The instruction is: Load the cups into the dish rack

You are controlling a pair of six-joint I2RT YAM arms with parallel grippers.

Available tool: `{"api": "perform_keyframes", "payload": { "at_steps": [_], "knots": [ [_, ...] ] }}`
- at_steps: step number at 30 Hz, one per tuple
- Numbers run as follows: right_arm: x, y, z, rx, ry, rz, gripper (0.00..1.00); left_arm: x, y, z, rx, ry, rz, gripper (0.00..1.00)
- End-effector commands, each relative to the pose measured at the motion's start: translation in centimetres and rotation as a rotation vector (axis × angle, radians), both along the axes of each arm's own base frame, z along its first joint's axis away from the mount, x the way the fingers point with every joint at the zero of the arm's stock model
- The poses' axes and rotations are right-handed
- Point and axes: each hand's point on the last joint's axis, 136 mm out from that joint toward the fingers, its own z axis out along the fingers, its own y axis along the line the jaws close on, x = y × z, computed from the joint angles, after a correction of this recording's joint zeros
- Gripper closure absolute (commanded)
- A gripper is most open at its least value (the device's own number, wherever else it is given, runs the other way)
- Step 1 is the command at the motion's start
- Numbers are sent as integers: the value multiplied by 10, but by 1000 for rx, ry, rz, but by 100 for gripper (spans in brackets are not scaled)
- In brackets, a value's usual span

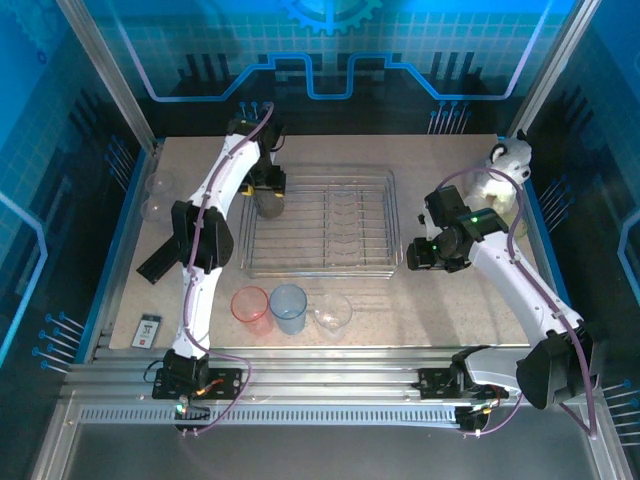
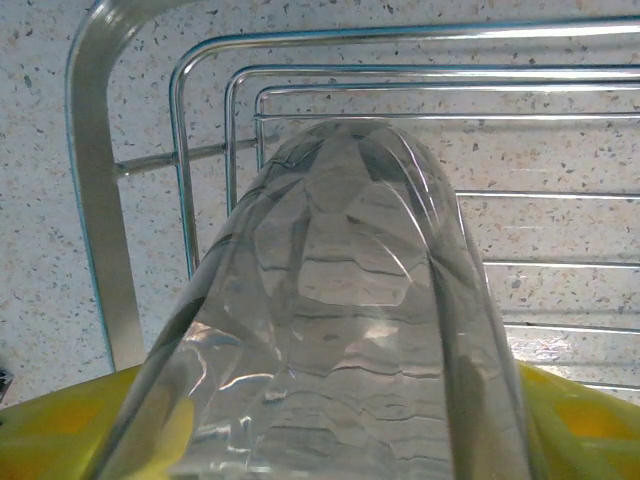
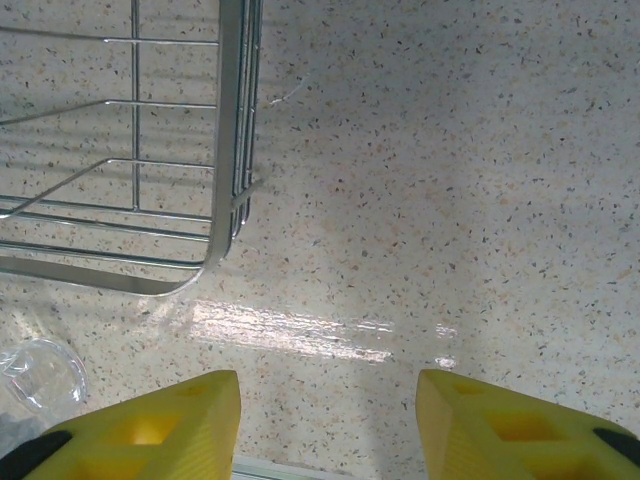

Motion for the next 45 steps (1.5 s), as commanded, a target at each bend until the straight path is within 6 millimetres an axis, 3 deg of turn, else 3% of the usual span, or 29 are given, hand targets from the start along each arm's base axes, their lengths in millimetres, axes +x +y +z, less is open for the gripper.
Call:
{"api": "perform_keyframes", "payload": {
  "at_steps": [1, 9, 17, 22, 28, 34, 40, 45],
  "knots": [
    [-8, -3, -5, -21, 40, -13, 50, 6, 5, -8, 5, 4, 10, 84],
    [-9, 3, 2, -18, 42, 8, 48, 8, 4, -10, 4, 1, 12, 39],
    [-11, 15, 23, -9, 28, 31, 44, 9, 1, 12, -27, -50, 12, 24],
    [-14, 23, 39, 0, 9, 48, 39, 6, 4, 28, -22, -81, 15, 1],
    [-21, 37, 58, 54, -12, 68, 35, -1, 9, 62, -24, -162, 29, 1],
    [-34, 53, 75, 93, -33, 101, 34, -23, 18, 108, -27, -276, 46, 1],
    [-52, 71, 88, 113, -43, 149, 32, -66, 25, 147, -81, -406, 30, 1],
    [-67, 87, 90, 129, -34, 188, 29, -115, 26, 177, -161, -585, -27, 1]
  ]
}}
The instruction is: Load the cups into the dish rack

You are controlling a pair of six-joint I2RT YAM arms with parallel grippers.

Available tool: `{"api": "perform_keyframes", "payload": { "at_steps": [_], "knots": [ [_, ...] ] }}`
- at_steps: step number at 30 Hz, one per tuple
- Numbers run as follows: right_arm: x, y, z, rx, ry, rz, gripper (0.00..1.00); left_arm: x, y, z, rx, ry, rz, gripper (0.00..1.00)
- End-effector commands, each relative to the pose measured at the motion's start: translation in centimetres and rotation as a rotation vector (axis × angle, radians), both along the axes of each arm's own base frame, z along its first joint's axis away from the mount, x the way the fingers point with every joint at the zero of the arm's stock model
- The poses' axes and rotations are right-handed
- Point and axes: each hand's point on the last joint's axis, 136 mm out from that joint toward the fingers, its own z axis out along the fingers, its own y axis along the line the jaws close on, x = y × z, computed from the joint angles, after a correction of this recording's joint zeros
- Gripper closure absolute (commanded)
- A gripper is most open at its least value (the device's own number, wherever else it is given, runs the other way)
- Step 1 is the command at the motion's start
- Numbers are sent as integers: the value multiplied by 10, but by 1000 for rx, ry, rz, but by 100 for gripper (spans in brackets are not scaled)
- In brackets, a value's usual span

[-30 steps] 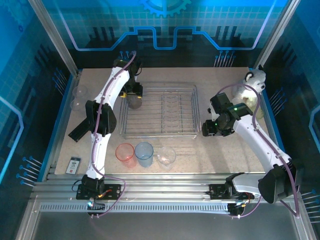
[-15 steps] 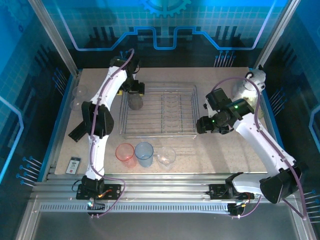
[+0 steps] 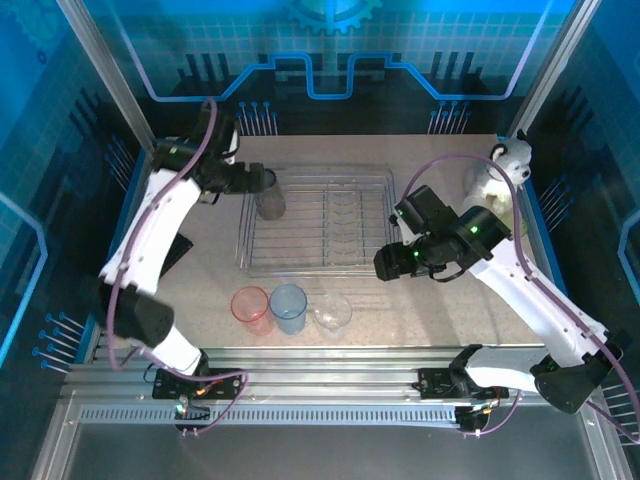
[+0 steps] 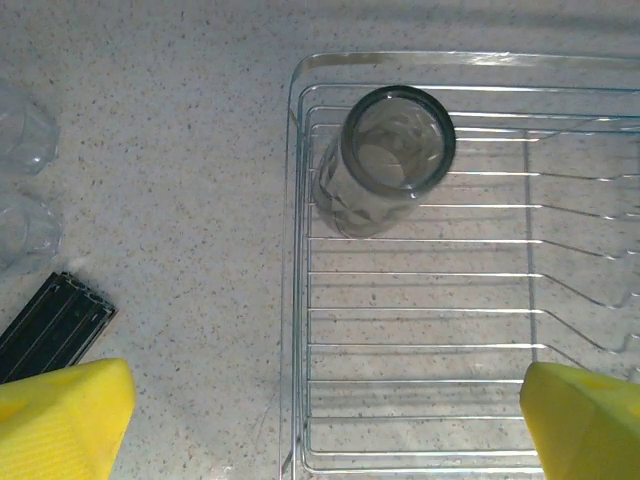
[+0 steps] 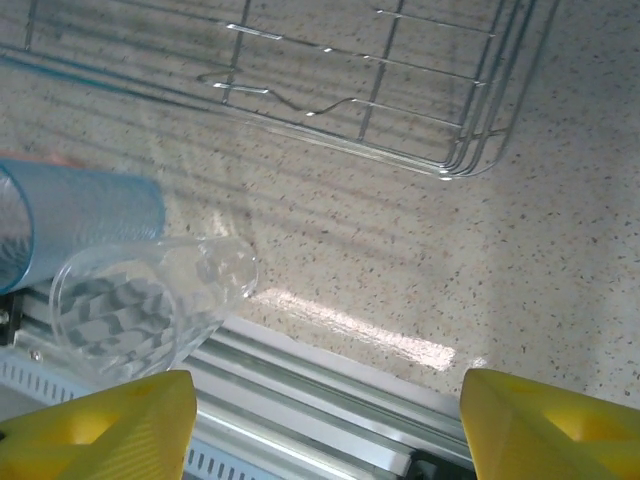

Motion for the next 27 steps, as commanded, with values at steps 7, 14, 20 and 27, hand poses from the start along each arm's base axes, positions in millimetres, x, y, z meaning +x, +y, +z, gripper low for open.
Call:
{"api": "perform_keyframes", "payload": {
  "at_steps": [7, 14, 20, 27],
  "knots": [
    [-31, 29, -5, -17, 41, 64, 28, -71, -26, 32, -220, -366, -221, 1],
    [-50, 54, -33, -73, 80, 140, 32, -122, -37, 30, -378, -546, -292, 1],
    [-57, 71, -61, -124, 106, 179, 35, -154, -43, 17, -434, -592, -363, 1],
    [-53, 89, -83, -123, 120, 191, 38, -175, -49, 12, -485, -638, -417, 1]
  ]
}}
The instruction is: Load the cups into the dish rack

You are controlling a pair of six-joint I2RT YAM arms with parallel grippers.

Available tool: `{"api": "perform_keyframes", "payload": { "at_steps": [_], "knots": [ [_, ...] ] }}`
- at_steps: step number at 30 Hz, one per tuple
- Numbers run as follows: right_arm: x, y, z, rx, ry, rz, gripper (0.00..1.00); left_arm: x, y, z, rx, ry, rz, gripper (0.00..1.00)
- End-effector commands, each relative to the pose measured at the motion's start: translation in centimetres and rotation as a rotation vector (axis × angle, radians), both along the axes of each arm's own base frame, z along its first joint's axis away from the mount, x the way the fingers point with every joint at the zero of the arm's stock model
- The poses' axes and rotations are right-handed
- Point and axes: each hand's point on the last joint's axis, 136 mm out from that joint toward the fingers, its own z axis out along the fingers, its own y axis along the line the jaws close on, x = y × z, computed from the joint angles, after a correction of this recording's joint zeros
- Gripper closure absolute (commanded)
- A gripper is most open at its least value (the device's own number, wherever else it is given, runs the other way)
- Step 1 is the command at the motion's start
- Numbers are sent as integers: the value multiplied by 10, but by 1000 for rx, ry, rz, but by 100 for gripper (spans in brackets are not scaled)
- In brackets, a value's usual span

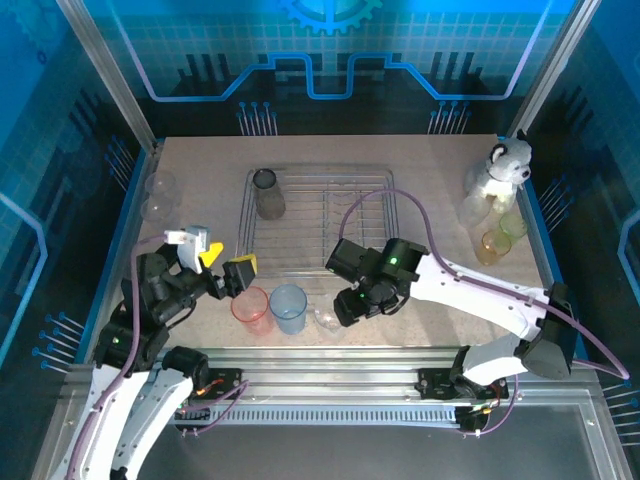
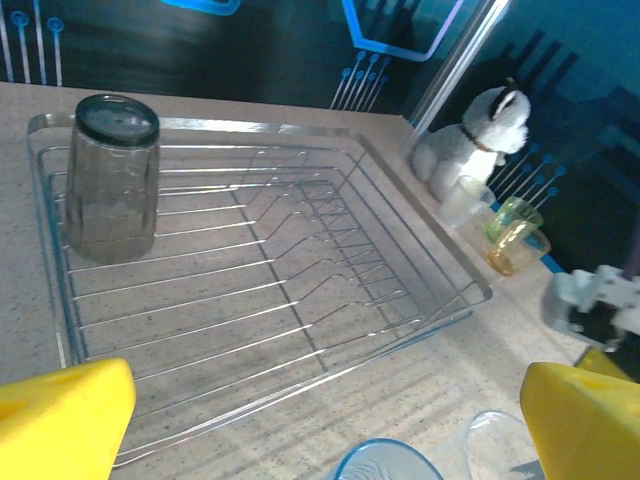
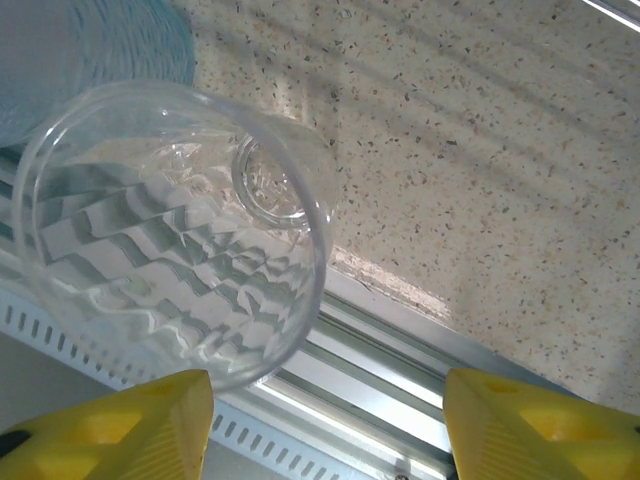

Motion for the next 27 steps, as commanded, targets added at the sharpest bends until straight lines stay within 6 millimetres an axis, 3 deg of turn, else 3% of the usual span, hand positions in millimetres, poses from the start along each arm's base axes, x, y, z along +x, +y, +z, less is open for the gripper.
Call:
{"api": "perform_keyframes", "payload": {
  "at_steps": [1, 11, 27],
  "knots": [
    [5, 13, -5, 19, -19, -5, 38, -8, -7, 8, -44, -48, -54, 1],
    [14, 18, -24, -82, -6, 17, 46, -11, -10, -1, -43, -29, -77, 1],
    [27, 15, -31, -149, -25, 6, 79, -8, -9, -9, -25, -23, -67, 0]
  ]
}}
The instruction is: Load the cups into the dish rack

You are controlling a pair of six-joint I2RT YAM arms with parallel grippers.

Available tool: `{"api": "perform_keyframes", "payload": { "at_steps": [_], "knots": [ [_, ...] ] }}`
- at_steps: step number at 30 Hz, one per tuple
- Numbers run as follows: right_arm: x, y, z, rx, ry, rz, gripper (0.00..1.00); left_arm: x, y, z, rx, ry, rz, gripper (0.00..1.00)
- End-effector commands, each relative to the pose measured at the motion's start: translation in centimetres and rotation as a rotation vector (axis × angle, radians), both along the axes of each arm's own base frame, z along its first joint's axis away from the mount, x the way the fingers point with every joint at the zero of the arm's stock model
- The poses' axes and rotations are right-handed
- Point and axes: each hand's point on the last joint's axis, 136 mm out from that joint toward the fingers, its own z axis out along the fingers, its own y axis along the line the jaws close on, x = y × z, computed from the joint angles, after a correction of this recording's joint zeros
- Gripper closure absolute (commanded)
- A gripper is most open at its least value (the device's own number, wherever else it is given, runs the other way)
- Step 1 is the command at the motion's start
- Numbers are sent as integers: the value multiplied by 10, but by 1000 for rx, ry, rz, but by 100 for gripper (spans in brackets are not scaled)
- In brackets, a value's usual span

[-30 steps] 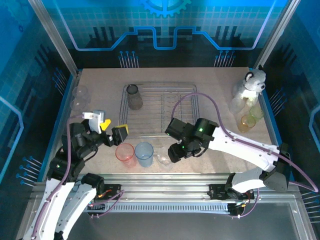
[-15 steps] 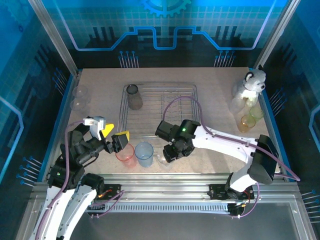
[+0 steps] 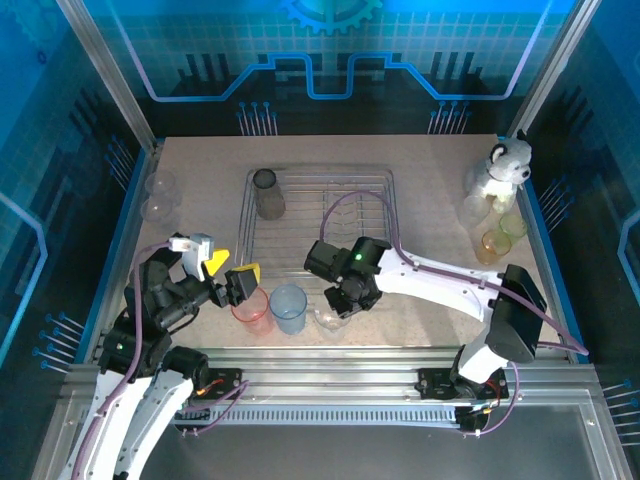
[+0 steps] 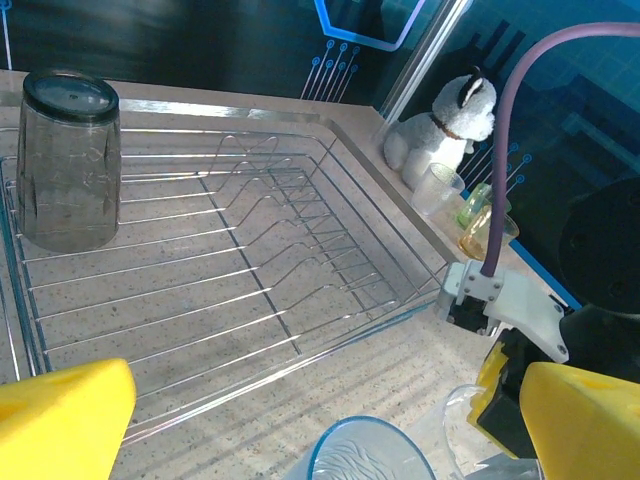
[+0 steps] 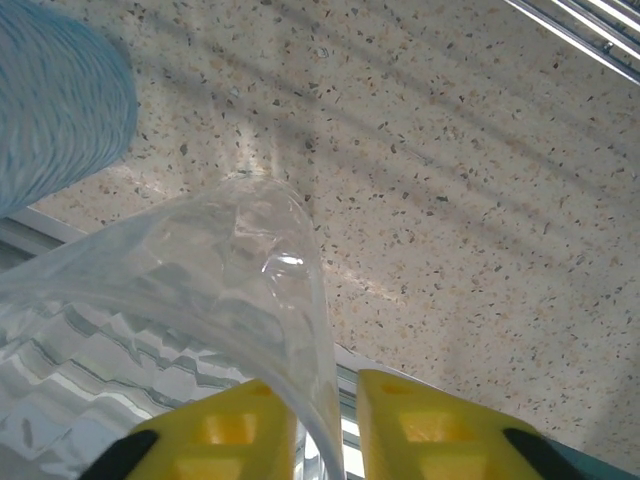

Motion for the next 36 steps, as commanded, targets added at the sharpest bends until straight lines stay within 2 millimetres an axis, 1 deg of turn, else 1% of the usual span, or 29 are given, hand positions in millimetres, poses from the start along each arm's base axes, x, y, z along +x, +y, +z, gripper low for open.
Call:
{"api": "perform_keyframes", "payload": {
  "at_steps": [1, 4, 9, 12, 15, 17, 18, 20, 22, 25, 29, 32, 34, 36],
  "knots": [
    [4, -2, 6, -27, -13, -5, 79, -1, -1, 4, -4, -27, -14, 1],
    [5, -6, 13, -51, -15, 13, 80, -1, -1, 7, -8, -37, -14, 1],
    [8, -13, 21, -73, -27, 21, 100, 3, -2, 14, -26, -63, -13, 1],
    [8, -17, 27, -68, -29, 17, 100, 4, -4, 22, -39, -79, -16, 1],
    [9, -20, 44, -27, -44, 11, 100, 4, -4, 33, -52, -100, -20, 1],
    [10, -24, 60, 24, -60, 4, 100, 2, -6, 43, -66, -117, -33, 1],
    [10, -25, 72, 65, -69, 4, 100, 1, -8, 50, -75, -126, -46, 0],
    [12, -28, 95, 154, -94, 6, 100, -2, -13, 63, -94, -144, -78, 0],
    [13, -31, 124, 256, -137, 27, 100, -5, -18, 79, -125, -166, -117, 1],
    [10, -37, 161, 363, -198, 81, 100, -11, -27, 103, -187, -210, -183, 1],
    [10, -45, 196, 462, -310, 136, 100, -18, -38, 133, -272, -271, -281, 0],
    [12, -42, 223, 603, -389, 155, 100, -19, -45, 150, -318, -292, -340, 1],
    [9, -32, 247, 767, -414, 184, 100, -18, -47, 158, -340, -301, -361, 1],
    [11, -28, 268, 898, -439, 181, 100, -15, -51, 161, -355, -295, -386, 1]
  ]
}}
